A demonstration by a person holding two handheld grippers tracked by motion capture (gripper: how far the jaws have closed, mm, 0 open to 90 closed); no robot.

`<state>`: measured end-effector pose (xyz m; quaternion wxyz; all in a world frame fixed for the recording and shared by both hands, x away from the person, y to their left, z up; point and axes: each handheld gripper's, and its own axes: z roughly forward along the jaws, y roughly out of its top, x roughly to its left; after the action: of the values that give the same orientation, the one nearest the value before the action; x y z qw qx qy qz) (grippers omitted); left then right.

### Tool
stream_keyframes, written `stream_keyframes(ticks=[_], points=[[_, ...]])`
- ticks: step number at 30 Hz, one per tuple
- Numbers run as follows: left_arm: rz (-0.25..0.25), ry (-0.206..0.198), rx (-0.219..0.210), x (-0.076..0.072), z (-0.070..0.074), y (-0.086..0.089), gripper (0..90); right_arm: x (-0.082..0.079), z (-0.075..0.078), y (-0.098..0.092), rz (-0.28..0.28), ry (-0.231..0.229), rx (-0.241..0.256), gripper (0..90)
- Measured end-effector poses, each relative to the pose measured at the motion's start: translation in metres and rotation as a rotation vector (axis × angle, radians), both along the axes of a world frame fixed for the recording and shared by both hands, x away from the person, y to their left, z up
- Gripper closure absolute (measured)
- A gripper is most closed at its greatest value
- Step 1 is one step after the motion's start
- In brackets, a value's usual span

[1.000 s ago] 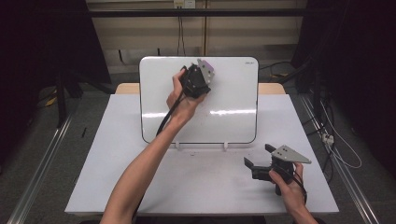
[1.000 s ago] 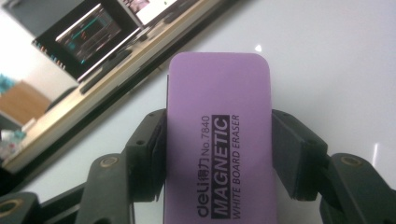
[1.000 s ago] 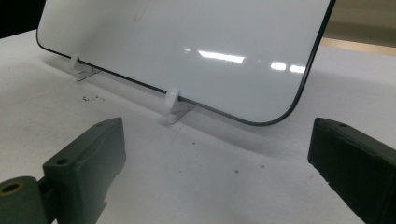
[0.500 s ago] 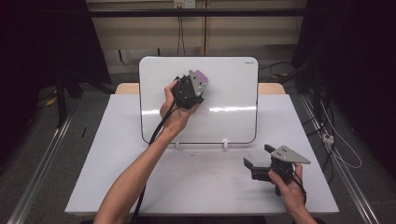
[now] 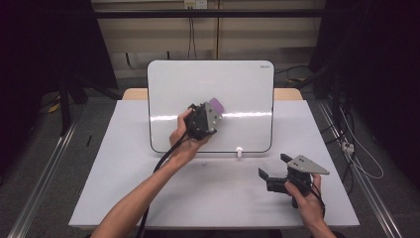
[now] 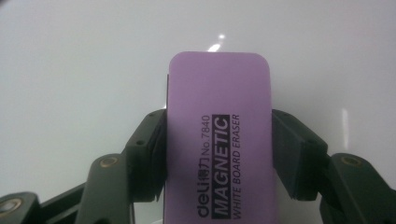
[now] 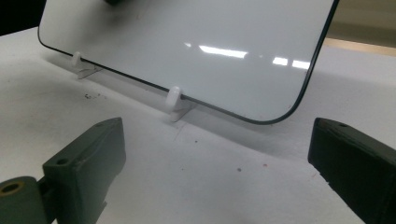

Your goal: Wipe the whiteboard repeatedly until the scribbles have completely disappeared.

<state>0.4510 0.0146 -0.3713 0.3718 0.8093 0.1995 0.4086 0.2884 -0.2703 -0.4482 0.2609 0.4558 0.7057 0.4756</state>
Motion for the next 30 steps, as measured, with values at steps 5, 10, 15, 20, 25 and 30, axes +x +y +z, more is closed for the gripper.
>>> stream_keyframes(ticks=[5,10,15,20,25,30], points=[[0.043,-0.012,-0.01,0.006,0.007,0.0,41.3,0.001,0.0,0.001,0.0,0.002,0.002,3.9],[-0.027,-0.015,0.042,-0.02,-0.019,-0.019,41.2,0.001,0.0,0.001,0.005,0.003,-0.003,3.8],[-0.067,-0.014,0.077,-0.028,-0.027,-0.026,41.3,0.0,0.0,0.003,0.009,-0.001,-0.002,3.9],[0.033,-0.04,0.024,0.001,0.005,-0.007,41.3,0.0,0.0,0.002,0.007,0.0,0.0,3.9],[0.059,-0.044,0.005,0.006,0.009,0.003,41.3,0.001,0.0,0.001,0.007,0.002,0.0,3.8],[-0.016,-0.029,0.049,-0.023,-0.022,-0.004,41.3,0.001,0.0,0.002,0.01,0.003,-0.003,3.8]])
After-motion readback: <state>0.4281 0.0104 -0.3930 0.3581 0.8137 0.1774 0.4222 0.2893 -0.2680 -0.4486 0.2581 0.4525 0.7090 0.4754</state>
